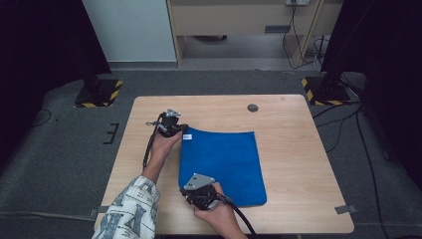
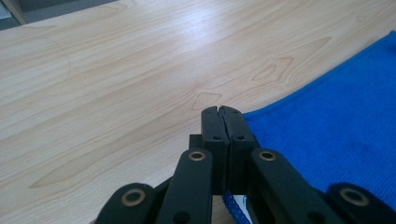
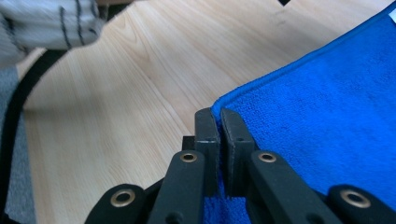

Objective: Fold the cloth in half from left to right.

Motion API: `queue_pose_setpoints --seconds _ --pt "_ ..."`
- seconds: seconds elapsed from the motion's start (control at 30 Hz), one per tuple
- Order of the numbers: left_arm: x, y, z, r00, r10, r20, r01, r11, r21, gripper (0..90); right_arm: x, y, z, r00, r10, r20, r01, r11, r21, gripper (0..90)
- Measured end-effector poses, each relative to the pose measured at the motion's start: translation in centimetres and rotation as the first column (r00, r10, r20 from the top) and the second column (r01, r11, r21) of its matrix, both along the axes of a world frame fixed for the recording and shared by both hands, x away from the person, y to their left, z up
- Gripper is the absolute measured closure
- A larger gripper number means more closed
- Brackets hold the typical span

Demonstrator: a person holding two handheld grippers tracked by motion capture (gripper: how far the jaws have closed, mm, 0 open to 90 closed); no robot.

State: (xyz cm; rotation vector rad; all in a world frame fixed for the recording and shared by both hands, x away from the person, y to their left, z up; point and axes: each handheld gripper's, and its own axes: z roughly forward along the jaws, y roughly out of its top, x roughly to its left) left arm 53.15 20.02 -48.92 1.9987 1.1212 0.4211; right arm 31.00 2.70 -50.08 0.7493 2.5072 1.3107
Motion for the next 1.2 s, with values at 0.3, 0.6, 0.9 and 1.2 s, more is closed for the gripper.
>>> queue_pose_setpoints --seconds 0.3,0.6,0.9,1.2 --pt "-0.2 0.9 2.0 0.9998 0.005 0.017 -0.005 1.0000 -0.001 89.1 -0.6 0.6 1.1 0.9996 -0.015 0.025 0.015 1.000 0.002 88.0" --pt "-0.3 2.5 2.5 0.9993 0.033 0.017 -0.032 0.9994 -0.010 89.1 -0.6 1.8 1.8 0.9995 0.002 0.032 -0.002 1.000 0.008 88.0" --pt "-0.5 4.0 2.6 0.9992 0.036 0.014 -0.036 0.9993 -0.010 89.1 -0.8 3.5 1.3 0.9996 -0.007 0.026 0.007 1.000 -0.003 88.0" --pt "-0.8 5.8 2.8 0.9985 0.053 0.016 -0.053 0.9986 -0.001 89.1 -0.9 5.3 1.3 0.9994 -0.008 0.034 0.008 1.000 0.015 87.9"
